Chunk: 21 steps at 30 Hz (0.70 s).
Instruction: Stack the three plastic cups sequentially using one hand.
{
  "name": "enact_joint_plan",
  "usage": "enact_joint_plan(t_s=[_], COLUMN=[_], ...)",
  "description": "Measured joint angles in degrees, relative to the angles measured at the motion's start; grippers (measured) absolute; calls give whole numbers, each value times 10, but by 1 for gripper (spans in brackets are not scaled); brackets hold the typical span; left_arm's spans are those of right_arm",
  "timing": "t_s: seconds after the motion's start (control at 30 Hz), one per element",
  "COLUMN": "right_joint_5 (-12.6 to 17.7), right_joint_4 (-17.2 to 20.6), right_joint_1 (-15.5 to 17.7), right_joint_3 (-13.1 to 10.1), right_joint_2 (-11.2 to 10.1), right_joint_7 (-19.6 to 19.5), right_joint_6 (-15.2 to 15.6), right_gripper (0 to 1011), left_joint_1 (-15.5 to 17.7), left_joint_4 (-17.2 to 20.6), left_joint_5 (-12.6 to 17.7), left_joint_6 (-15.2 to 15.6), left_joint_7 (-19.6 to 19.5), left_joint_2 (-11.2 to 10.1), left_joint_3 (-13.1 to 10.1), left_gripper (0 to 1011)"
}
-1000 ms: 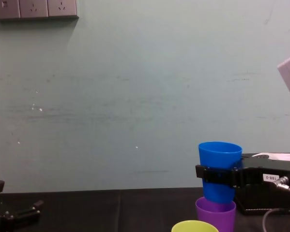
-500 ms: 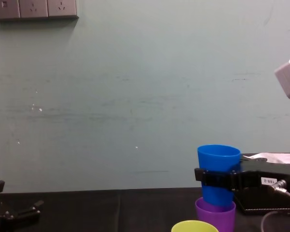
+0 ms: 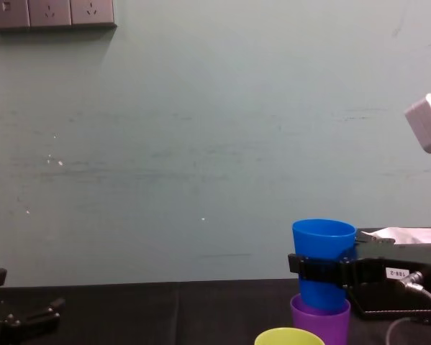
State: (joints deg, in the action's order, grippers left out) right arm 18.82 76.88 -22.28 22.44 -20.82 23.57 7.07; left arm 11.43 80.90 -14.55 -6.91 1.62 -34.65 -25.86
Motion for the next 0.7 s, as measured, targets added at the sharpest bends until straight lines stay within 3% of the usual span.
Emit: enact_joint_plan(t_s=[0.7], right_joint_5=[-2], right_joint_4=[-23], right_joint_1=[-6], right_joint_3=[-1], right_joint_2=[8], right_joint_7=[7], right_joint_6=[-4], right_gripper=[726], left_joint_1=[0], left_joint_4=[0], left_joint_5=[0], left_joint_6=[0], left_joint_7=[0], left_joint_2=[0], left_joint_3=[0], left_gripper=[1000])
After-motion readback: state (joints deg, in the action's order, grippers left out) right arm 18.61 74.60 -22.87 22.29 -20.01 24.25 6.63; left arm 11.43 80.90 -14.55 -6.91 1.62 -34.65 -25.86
